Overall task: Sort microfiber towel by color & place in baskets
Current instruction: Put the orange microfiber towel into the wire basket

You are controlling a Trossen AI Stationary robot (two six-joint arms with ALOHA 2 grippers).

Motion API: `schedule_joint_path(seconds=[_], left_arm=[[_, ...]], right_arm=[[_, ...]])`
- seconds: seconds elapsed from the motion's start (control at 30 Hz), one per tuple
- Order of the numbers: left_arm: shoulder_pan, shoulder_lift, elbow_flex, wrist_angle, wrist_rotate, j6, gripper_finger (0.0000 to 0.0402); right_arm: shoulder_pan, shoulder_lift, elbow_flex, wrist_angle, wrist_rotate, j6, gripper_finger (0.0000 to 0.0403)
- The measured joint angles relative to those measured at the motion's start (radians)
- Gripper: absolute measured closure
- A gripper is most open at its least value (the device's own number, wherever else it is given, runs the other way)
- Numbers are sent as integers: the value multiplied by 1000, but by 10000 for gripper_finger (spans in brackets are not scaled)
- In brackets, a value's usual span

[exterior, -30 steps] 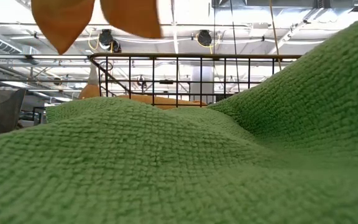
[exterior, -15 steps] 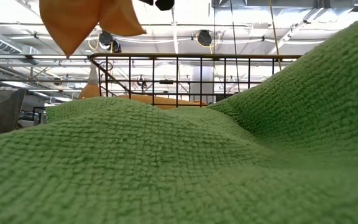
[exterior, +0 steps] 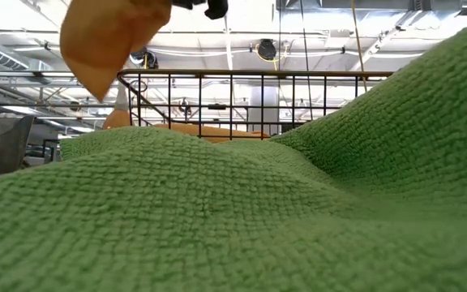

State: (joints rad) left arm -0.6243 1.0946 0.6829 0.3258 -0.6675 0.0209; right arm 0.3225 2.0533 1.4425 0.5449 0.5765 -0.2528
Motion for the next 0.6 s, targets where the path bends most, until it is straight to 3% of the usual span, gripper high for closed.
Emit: schedule_joint_path(seconds=[0.3, 0.6], left_arm=[[-48, -49, 1, -94, -76, -39, 211], [-112, -127, 1, -217, -82, -146, 200]], right_arm=[[20, -104, 0, -344, 130, 59, 366], [61, -310, 0, -833, 129, 189, 381]])
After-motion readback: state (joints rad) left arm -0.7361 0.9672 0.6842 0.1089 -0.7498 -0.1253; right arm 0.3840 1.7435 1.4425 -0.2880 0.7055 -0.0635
